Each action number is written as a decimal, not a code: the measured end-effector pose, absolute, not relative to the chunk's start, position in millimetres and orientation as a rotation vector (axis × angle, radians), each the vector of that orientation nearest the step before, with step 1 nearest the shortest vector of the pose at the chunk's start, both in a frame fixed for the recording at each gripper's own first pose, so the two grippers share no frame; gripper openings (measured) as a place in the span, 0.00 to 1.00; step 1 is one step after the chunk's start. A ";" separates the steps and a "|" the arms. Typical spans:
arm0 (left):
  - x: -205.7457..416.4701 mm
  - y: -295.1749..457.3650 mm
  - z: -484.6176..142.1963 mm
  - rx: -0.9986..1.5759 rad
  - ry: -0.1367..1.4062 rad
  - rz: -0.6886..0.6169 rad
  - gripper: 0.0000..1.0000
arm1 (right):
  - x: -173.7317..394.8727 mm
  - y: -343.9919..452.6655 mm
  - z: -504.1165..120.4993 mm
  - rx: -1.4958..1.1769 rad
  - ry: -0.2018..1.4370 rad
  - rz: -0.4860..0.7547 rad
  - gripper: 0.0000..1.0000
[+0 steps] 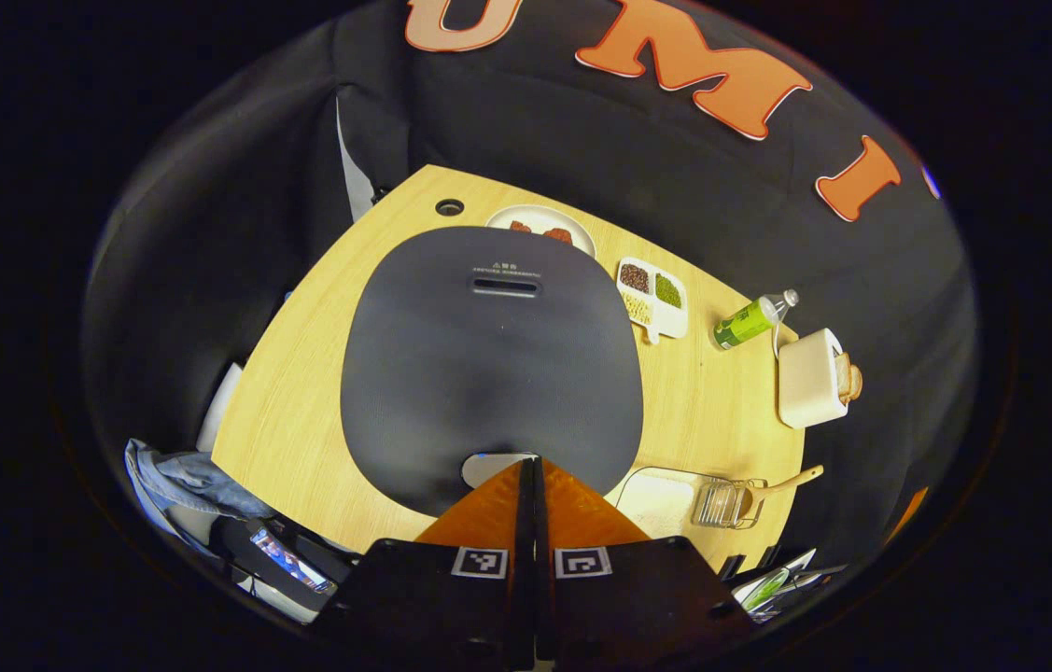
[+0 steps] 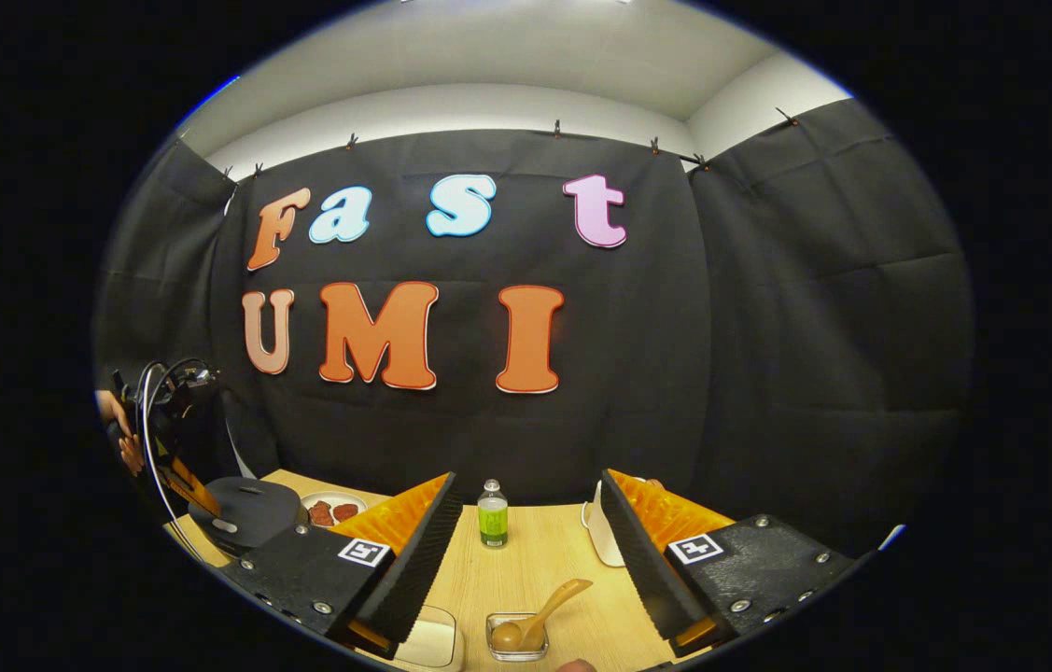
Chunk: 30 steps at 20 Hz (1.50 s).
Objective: Close the left gripper, press the button to open the rice cooker; take a wooden spoon from the chopstick holder with the right hand, scoop a spoonful of rice and pour it into the rice cooker, then put the wooden spoon back into the chopstick holder.
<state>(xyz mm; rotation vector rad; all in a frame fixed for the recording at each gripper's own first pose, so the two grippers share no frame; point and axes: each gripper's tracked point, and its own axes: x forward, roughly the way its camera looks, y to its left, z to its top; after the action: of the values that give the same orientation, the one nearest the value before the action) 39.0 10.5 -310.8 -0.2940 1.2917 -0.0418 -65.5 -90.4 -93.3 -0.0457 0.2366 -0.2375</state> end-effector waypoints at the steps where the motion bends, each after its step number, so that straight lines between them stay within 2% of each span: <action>1: 39.2 10.3 -317.2 -0.294 1.302 -0.033 0.05 | -66.0 -92.3 -95.7 -0.050 0.242 -0.244 0.93; 5: 28.8 7.6 -336.1 -0.306 1.369 -0.012 0.05 | -65.5 -100.1 -108.3 -0.053 0.273 -0.263 0.93; 8: 31.0 8.4 -340.3 -0.311 1.354 0.029 0.05 | -61.4 -101.1 -122.7 -0.058 0.302 -0.270 0.93; 12: 29.7 7.7 -333.9 -0.294 1.331 0.015 0.05 | -58.1 -98.4 -145.0 -0.043 0.357 -0.253 0.93; 14: 29.8 10.3 -327.4 -0.245 1.254 0.030 0.05 | -57.3 -100.1 -163.3 -0.042 0.400 -0.248 0.93; 15: 29.4 11.3 -319.9 -0.206 1.197 0.042 0.02 | -57.9 -100.3 -174.3 -0.040 0.429 -0.246 0.93; 16: 30.2 10.3 -314.5 -0.161 1.140 0.049 0.05 | -59.1 -100.0 -185.4 -0.033 0.460 -0.241 0.93; 18: 39.0 8.3 -287.9 -0.087 1.010 0.039 0.02 | -62.6 -96.6 -209.1 -0.004 0.538 -0.224 0.93; 19: 44.2 7.1 -271.8 -0.058 0.939 0.035 0.05 | -63.0 -95.5 -218.1 0.013 0.565 -0.218 0.93; 21: 57.7 13.3 -241.4 0.014 0.809 0.058 0.02 | -66.1 -93.3 -235.1 0.043 0.617 -0.208 0.93; 22: 63.1 15.7 -225.0 0.044 0.746 0.070 0.05 | -67.6 -92.6 -243.0 0.056 0.640 -0.198 0.93; 24: 69.3 17.1 -187.7 0.074 0.617 0.094 0.05 | -69.7 -94.4 -260.4 0.074 0.689 -0.195 0.92; 25: 69.8 16.8 -169.4 0.080 0.550 0.105 0.01 | -71.0 -95.9 -269.3 0.079 0.711 -0.197 0.92; 26: 64.7 19.5 -157.4 0.084 0.509 0.120 0.05 | -73.6 -97.2 -279.3 0.085 0.735 -0.200 0.92; 30: 49.0 20.3 -125.8 0.096 0.379 0.133 0.06 | -79.2 -99.5 -312.8 0.142 0.823 -0.215 0.92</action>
<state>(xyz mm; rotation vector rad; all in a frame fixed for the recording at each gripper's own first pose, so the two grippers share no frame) 49.0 20.3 -125.8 0.0961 0.3785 0.1329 -79.2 -99.5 -312.8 0.1420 0.8230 -0.2152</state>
